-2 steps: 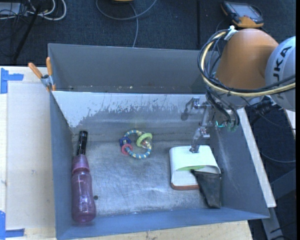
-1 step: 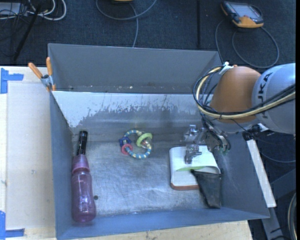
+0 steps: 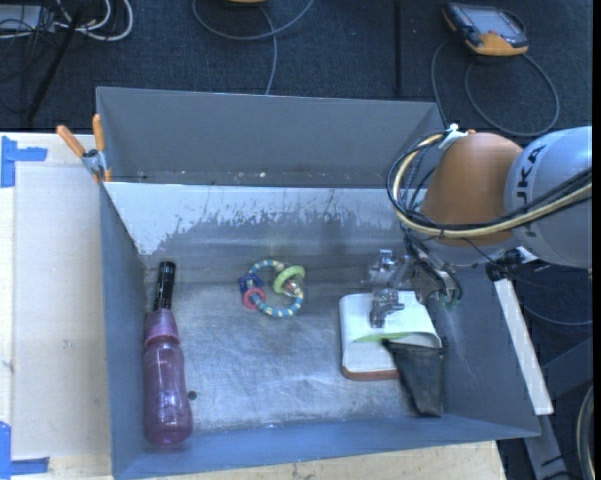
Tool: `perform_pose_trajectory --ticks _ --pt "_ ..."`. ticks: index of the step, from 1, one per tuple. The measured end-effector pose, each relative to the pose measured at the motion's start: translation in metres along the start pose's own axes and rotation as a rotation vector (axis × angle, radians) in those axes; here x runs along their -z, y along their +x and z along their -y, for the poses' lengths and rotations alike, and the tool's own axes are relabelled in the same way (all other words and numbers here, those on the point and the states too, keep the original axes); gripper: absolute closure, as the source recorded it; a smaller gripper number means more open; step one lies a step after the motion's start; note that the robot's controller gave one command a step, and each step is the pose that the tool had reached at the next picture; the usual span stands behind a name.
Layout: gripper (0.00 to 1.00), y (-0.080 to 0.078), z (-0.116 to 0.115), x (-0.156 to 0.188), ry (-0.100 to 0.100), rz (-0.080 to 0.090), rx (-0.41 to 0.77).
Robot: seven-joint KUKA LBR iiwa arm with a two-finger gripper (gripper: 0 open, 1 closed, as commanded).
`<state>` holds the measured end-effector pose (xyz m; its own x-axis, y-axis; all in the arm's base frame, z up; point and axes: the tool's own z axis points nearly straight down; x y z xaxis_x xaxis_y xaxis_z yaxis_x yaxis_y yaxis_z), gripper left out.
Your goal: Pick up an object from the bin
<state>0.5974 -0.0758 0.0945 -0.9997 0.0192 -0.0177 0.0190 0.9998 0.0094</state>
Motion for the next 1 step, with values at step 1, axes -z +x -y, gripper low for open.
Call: perform_pose_trajectory --ticks 1 --pt "1.0 -0.0003 -0.0009 0.0033 0.004 0.01 0.001"
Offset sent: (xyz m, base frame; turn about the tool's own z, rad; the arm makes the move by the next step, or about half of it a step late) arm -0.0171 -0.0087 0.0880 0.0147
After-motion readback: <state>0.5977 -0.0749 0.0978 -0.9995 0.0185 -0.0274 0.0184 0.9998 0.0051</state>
